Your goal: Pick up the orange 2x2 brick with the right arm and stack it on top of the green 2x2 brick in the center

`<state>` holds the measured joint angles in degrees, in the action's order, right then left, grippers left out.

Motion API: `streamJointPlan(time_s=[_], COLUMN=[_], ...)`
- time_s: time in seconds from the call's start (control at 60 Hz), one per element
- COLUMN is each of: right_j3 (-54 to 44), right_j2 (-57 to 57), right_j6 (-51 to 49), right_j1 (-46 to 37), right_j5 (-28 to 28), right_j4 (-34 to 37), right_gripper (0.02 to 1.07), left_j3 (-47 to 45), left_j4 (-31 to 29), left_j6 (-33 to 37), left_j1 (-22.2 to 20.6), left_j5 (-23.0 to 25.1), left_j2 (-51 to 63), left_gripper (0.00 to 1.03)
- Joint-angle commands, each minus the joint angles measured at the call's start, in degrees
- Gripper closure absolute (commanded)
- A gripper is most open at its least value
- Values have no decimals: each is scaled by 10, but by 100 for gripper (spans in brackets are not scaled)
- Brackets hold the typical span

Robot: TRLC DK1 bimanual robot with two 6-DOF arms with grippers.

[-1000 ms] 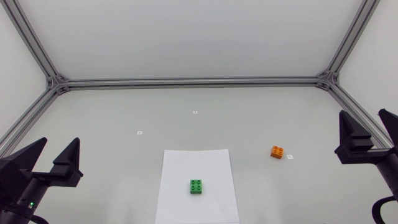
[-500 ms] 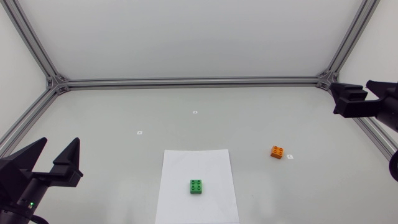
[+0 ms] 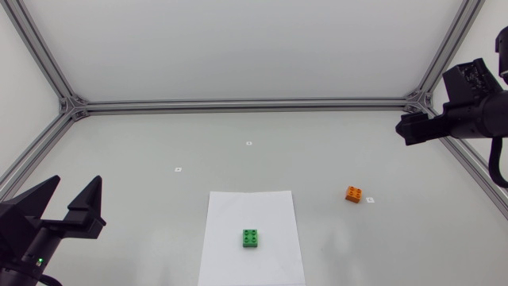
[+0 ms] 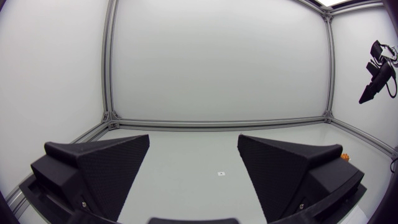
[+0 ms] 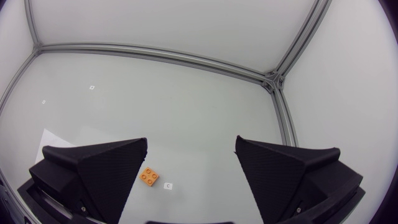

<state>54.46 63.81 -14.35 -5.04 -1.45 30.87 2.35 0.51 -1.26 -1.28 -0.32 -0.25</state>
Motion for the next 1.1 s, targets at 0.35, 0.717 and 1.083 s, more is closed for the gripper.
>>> streamJointPlan(time_s=[0.35,0.717,1.083], right_j3=[92,126,143], right_j2=[171,248,295], right_j6=[-193,-353,-407], right_j1=[25,28,42], right_j5=[7,-21,-65], right_j4=[151,238,240], right_gripper=[6,6,7], left_j3=[-23,-23,-23], left_j4=[-9,-9,-9], left_j6=[7,7,7], left_j1=[3,3,3], left_j5=[2,2,2], left_j2=[-5,-5,-5], left_gripper=[4,4,4])
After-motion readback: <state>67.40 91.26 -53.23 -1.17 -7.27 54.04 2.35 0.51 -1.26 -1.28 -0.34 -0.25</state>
